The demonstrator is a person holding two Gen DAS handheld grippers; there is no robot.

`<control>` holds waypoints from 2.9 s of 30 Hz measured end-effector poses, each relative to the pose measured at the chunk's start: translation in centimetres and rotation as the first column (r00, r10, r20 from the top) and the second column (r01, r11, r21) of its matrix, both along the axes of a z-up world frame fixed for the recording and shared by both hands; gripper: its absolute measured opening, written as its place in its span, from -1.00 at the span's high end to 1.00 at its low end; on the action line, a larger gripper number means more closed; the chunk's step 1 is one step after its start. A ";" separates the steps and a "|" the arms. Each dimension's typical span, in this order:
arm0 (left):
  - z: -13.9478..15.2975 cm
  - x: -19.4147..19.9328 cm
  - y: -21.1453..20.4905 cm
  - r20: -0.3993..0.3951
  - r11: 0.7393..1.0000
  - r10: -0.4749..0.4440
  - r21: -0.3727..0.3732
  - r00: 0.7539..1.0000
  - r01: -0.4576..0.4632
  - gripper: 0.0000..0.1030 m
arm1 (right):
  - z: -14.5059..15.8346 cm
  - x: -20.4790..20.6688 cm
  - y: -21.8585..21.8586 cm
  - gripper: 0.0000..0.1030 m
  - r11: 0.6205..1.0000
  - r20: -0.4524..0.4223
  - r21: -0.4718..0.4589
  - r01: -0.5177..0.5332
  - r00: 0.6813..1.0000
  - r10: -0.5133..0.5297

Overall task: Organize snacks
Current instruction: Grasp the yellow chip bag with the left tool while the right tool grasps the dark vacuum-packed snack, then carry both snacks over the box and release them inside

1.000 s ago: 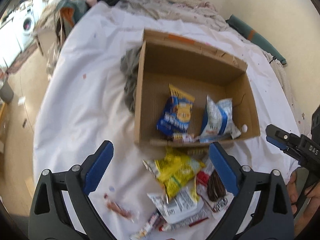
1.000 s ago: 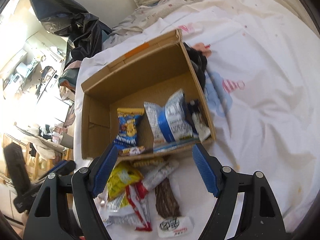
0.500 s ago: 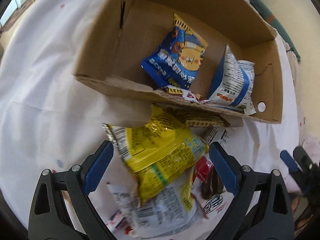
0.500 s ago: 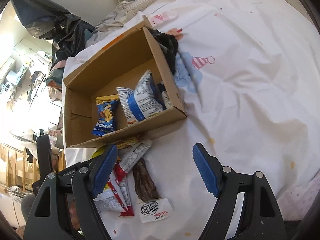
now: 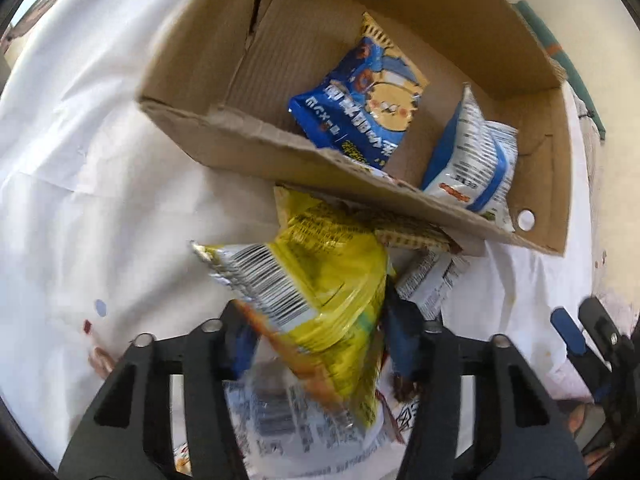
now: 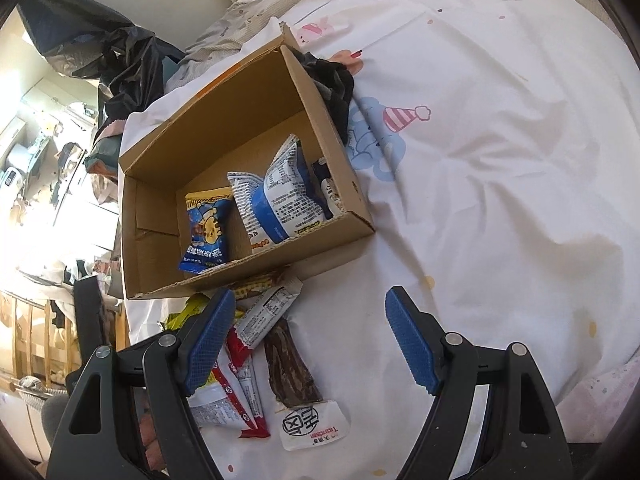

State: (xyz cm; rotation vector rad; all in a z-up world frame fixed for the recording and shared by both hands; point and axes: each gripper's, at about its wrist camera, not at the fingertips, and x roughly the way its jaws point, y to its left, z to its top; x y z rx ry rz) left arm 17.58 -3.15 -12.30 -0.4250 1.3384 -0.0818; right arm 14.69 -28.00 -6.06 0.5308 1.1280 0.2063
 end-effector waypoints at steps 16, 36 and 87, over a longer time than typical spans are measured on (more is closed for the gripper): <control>9.7 -6.3 5.1 0.123 0.991 -0.117 0.081 0.985 0.108 0.20 | -3.0 -2.8 3.7 -0.55 0.987 -0.171 -0.022 -0.157 0.974 0.151; 9.5 -6.8 8.3 0.129 0.998 0.025 -0.054 0.991 -0.018 0.20 | -8.9 -1.0 15.5 -0.73 0.791 -0.281 -0.442 -0.423 0.903 0.325; 14.9 4.5 4.2 0.313 0.983 -0.125 0.165 0.941 0.075 0.20 | 4.7 6.6 3.9 -0.16 0.966 0.200 0.130 -0.223 0.960 0.194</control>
